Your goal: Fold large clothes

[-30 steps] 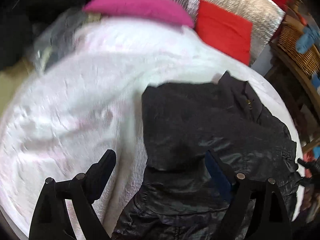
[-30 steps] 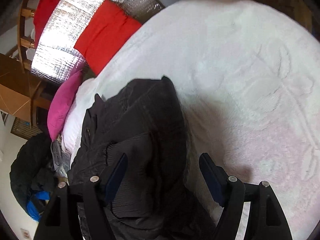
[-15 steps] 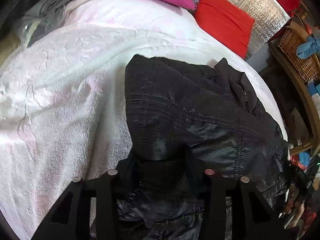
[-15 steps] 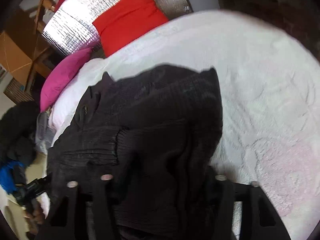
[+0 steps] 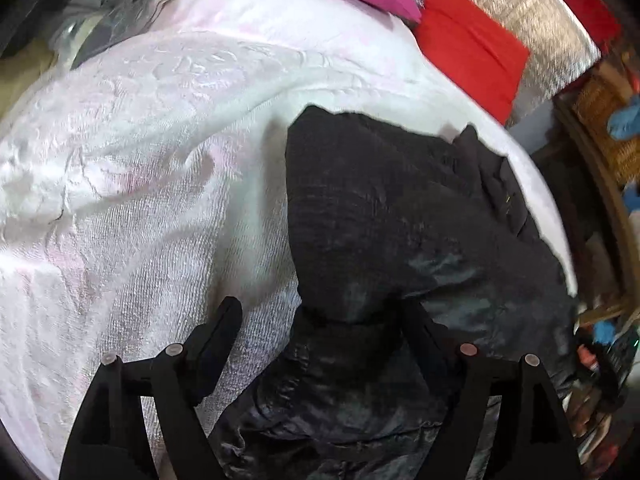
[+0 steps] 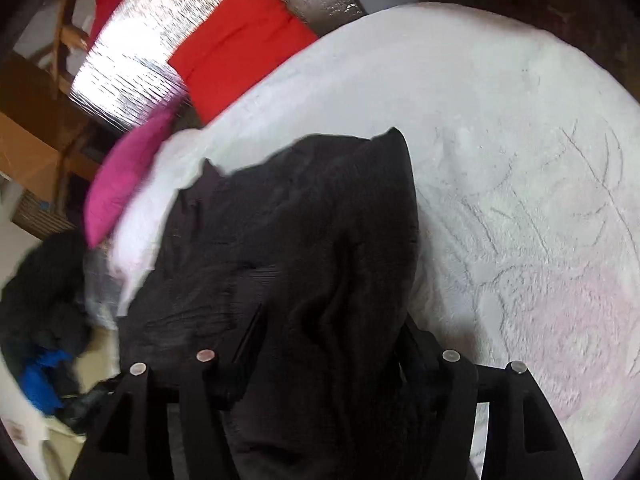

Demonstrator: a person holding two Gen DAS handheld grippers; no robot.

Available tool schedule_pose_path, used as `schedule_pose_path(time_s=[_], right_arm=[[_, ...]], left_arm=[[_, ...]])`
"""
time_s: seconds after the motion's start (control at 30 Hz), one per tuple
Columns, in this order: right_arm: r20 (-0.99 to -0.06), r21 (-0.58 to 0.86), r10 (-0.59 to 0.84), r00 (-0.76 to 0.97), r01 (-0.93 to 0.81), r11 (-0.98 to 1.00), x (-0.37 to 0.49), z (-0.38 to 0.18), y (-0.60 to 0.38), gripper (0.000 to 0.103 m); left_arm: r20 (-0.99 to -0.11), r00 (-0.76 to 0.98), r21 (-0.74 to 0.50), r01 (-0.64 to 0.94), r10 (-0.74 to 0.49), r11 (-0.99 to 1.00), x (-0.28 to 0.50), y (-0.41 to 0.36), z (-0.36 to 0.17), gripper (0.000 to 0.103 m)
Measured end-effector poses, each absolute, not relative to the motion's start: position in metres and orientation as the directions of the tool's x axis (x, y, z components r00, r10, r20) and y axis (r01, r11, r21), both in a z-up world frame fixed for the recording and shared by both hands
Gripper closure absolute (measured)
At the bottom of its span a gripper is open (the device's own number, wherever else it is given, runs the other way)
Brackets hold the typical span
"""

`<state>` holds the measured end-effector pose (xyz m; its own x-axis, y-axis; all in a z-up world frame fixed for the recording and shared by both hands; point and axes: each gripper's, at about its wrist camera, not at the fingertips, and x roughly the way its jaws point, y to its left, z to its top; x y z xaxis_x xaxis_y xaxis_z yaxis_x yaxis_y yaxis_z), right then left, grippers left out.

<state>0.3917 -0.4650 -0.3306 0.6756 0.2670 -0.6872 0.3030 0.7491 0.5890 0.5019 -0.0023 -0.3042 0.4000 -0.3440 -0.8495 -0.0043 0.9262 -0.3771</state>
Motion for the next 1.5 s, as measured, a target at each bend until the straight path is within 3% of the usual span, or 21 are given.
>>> schedule_pose_path(time_s=[0.07,0.23,0.33,0.43,0.53,0.57,0.67,0.77,0.83,0.9,0.93,1.0,1.03,1.07,1.2,1.33,1.5], right_arm=[[-0.662,0.589,0.25,0.706,0.285,0.756,0.388,-0.322,-0.47,0.026],[-0.621,0.661,0.281,0.731,0.297,0.689,0.399,-0.335,-0.492,0.026],[-0.6,0.708,0.328,0.73,0.294,0.642,0.41,-0.351,-0.499,0.026],[-0.606,0.708,0.363,0.708,0.271,0.652,0.427,-0.362,-0.484,0.025],[-0.617,0.65,0.331,0.714,0.224,0.726,0.428,-0.347,-0.466,0.061],[-0.627,0.624,0.306,0.716,0.226,0.748,0.425,-0.342,-0.461,0.066],[-0.624,0.536,0.226,0.748,0.199,0.821,0.409,-0.315,-0.447,0.077],[-0.586,0.514,0.2,0.785,0.169,0.841,0.387,-0.295,-0.44,0.078],[-0.622,0.488,0.18,0.762,0.197,0.85,0.387,-0.303,-0.44,0.078],[-0.687,0.463,0.172,0.706,0.242,0.853,0.398,-0.322,-0.441,0.077],[-0.705,0.463,0.182,0.685,0.251,0.85,0.401,-0.33,-0.443,0.07],[-0.712,0.5,0.204,0.671,0.281,0.819,0.402,-0.337,-0.451,0.052],[-0.72,0.518,0.217,0.659,0.302,0.801,0.4,-0.337,-0.455,0.028],[-0.727,0.537,0.24,0.643,0.314,0.783,0.397,-0.336,-0.459,0.024],[-0.697,0.549,0.257,0.669,0.268,0.792,0.373,-0.32,-0.465,0.024],[-0.697,0.583,0.311,0.646,0.258,0.771,0.357,-0.33,-0.474,0.024],[-0.666,0.641,0.395,0.633,0.215,0.737,0.355,-0.353,-0.467,0.027]], left_arm=[[-0.835,0.408,-0.407,-0.007,-0.369,0.914,0.505,0.003,-0.304,0.022],[-0.813,0.394,-0.47,-0.007,-0.429,0.883,0.514,-0.001,-0.309,0.024],[-0.808,0.377,-0.488,0.0,-0.452,0.873,0.518,-0.009,-0.313,0.05],[-0.812,0.399,-0.459,0.012,-0.425,0.888,0.522,-0.016,-0.313,0.057],[-0.808,0.425,-0.441,0.026,-0.409,0.897,0.523,-0.02,-0.308,0.066],[-0.805,0.436,-0.433,0.032,-0.403,0.901,0.52,-0.021,-0.304,0.068],[-0.79,0.465,-0.425,0.055,-0.4,0.904,0.518,-0.025,-0.295,0.068],[-0.801,0.455,-0.415,0.045,-0.388,0.909,0.523,-0.026,-0.299,0.066],[-0.822,0.435,-0.391,0.039,-0.367,0.92,0.527,-0.029,-0.307,0.058],[-0.841,0.426,-0.349,0.043,-0.333,0.936,0.53,-0.038,-0.311,0.052],[-0.846,0.433,-0.324,0.044,-0.311,0.945,0.529,-0.042,-0.31,0.05],[-0.848,0.443,-0.297,0.06,-0.292,0.953,0.526,-0.048,-0.305,0.05],[-0.846,0.45,-0.287,0.068,-0.286,0.956,0.524,-0.05,-0.301,0.05],[-0.844,0.456,-0.28,0.073,-0.282,0.957,0.522,-0.051,-0.299,0.05],[-0.831,0.478,-0.276,0.089,-0.284,0.957,0.51,-0.044,-0.288,0.05],[-0.837,0.451,-0.306,0.081,-0.309,0.949,0.5,-0.031,-0.291,0.037],[-0.856,0.389,-0.334,0.084,-0.339,0.939,0.499,-0.029,-0.309,0.04]])
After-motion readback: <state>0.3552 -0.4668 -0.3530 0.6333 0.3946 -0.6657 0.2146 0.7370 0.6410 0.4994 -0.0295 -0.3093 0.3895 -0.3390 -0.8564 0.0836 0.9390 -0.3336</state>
